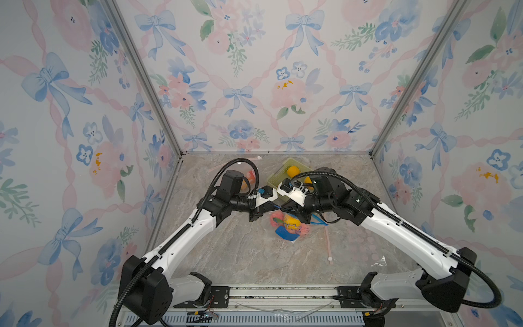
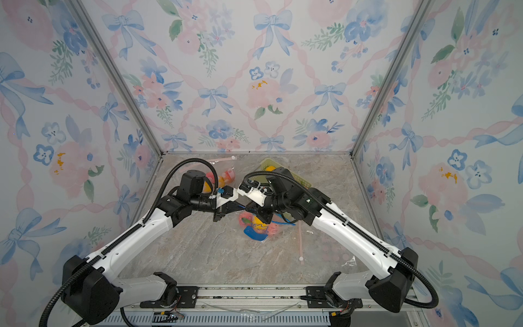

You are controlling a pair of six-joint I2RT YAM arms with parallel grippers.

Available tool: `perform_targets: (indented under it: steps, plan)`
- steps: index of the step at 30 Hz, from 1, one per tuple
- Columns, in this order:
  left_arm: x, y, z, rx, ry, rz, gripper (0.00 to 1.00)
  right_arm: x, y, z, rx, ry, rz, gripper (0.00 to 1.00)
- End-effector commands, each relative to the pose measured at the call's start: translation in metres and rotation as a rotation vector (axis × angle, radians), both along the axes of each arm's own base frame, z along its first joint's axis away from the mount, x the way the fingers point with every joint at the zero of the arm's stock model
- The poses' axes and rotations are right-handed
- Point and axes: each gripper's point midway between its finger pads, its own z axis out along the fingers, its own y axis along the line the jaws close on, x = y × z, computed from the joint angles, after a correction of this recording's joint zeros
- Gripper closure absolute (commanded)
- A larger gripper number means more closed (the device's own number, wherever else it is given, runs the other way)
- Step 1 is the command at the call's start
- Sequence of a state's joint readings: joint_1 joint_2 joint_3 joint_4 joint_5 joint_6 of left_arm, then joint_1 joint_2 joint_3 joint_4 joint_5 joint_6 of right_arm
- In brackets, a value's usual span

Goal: Place the peach in a zip-top bag and seal the zipper
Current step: Zip the zipper on the zipper food storage bag.

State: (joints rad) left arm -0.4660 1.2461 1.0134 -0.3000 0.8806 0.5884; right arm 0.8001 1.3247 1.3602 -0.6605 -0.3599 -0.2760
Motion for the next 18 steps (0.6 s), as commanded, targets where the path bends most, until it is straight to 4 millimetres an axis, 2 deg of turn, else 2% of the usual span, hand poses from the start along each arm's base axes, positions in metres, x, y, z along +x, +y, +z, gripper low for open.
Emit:
perform_targets:
  steps: [1,12,18]
  plan:
    - [0.027,0.019,0.009,0.009,-0.034,0.165,1.00,-0.015,-0.019,-0.008,-0.040,0.060,-0.019,0.91]
    - [0.064,0.082,0.029,-0.061,-0.122,0.562,1.00,-0.008,-0.045,-0.014,-0.045,0.076,-0.113,0.93]
    - [0.081,0.119,0.026,-0.076,-0.109,0.801,1.00,0.004,-0.051,-0.018,-0.082,0.073,-0.169,0.94]
